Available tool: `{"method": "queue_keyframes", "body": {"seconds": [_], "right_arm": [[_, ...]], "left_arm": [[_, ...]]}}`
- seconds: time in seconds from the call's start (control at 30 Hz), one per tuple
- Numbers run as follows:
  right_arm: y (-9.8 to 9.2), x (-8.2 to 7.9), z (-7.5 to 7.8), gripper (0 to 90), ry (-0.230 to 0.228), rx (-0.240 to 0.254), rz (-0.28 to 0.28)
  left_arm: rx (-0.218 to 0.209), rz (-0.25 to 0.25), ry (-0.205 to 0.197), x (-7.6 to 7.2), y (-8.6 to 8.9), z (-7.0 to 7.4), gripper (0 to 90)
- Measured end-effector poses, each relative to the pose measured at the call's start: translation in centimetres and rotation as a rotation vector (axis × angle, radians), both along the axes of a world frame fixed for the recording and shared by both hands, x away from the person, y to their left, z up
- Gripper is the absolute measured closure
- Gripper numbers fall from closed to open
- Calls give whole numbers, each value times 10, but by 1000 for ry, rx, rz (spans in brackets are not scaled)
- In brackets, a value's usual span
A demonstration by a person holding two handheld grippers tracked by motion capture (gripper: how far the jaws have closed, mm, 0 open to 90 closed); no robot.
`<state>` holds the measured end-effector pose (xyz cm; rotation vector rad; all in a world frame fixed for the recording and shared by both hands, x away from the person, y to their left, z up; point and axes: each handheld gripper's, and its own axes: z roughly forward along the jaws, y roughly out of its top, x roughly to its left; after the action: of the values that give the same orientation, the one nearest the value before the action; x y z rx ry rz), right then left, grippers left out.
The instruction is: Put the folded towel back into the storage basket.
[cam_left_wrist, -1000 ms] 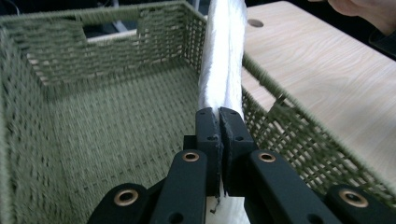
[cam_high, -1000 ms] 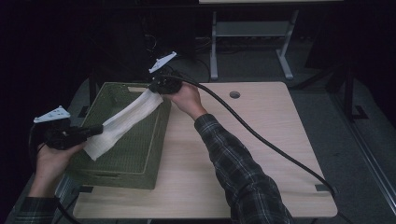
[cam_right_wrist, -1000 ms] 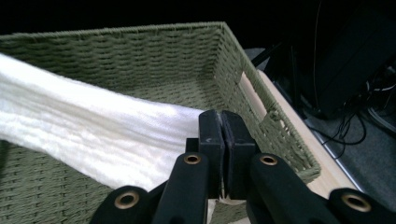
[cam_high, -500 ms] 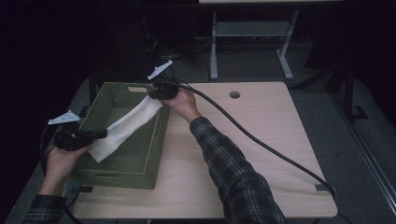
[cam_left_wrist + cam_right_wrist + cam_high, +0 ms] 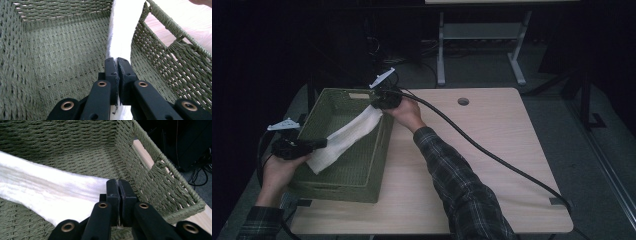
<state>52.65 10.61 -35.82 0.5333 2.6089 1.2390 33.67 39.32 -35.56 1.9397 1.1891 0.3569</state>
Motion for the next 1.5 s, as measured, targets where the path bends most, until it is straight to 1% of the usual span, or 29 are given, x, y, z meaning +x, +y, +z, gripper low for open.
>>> {"method": "queue_keyframes", "body": {"seconds": [0.13, 0.17, 0.23, 0.3, 0.33, 0.43, 0.5, 0.57, 0.6, 0.67, 0.7, 0.73, 0.77, 0.83, 0.87, 0.9, 1.0, 1.03, 1.07, 1.17, 1.3, 1.33, 1.4, 1.43, 1.5], "right_arm": [[1, 2, -2, 877, -8, -2, 2], [2, 1, -3, 877, 7, 0, -4], [3, 3, -6, 877, 2, -2, -1], [4, 3, -8, 877, 12, 1, -5], [4, 4, -9, 877, 5, -4, -3], [6, 4, -11, 877, 16, -5, -4], [6, 5, -12, 877, 3, -10, 1], [6, 5, -13, 878, 8, -10, 2], [6, 5, -13, 877, 11, -14, 0], [7, 5, -14, 878, 20, -11, -1], [7, 5, -14, 877, 26, -13, -1], [8, 6, -15, 878, 27, -14, 2], [9, 7, -17, 877, 18, -24, 5], [11, 6, -20, 877, 28, -29, 2], [12, 7, -21, 877, 26, -32, 4], [13, 7, -21, 877, 27, -32, 5], [16, 8, -21, 874, 29, -27, 3], [16, 8, -21, 866, 21, -26, 1], [17, 8, -21, 836, 11, -27, -6], [16, 9, -20, 761, 10, -19, -12], [13, 9, -17, 721, 32, -12, -18], [12, 9, -16, 710, 24, -6, -13], [9, 5, -11, 700, 33, 8, -20], [7, 5, -9, 691, 24, 12, -15], [2, 2, -4, 683, 24, 20, -19]], "left_arm": [[-3, 0, 4, 0, 0, 0, 868], [-2, -1, 5, 0, 0, 0, 868], [-3, -1, 6, 1, 0, 0, 868], [-3, -2, 7, 1, 0, 0, 868], [-3, 0, 7, 1, 0, 0, 868], [-2, 1, 7, 1, 0, 0, 868], [-1, 2, 7, 1, 0, 0, 865], [3, 5, 3, 1, 0, 0, 856], [6, 10, 0, 1, 0, 0, 838], [18, 29, -11, 0, 0, 0, 749], [16, 31, -7, 1, 1, 0, 719], [17, 35, -10, 1, 1, 0, 701], [18, 41, -15, 1, 1, 0, 682], [17, 41, -21, 0, 0, 0, 666], [24, 36, -23, 0, 0, 0, 654], [17, 39, -28, -1, -1, 0, 643], [18, 38, -38, -2, -1, 2, 600], [19, 35, -44, -2, -2, 3, 590], [18, 39, -45, -3, -2, 4, 575], [23, 34, -52, -3, -4, 6, 549], [20, 32, -54, -3, -6, 8, 540], [21, 30, -60, -3, -7, 9, 540], [22, 27, -64, -5, -9, 11, 537], [18, 31, -67, -6, -11, 13, 537], [25, 24, -77, -8, -14, 16, 535]]}}
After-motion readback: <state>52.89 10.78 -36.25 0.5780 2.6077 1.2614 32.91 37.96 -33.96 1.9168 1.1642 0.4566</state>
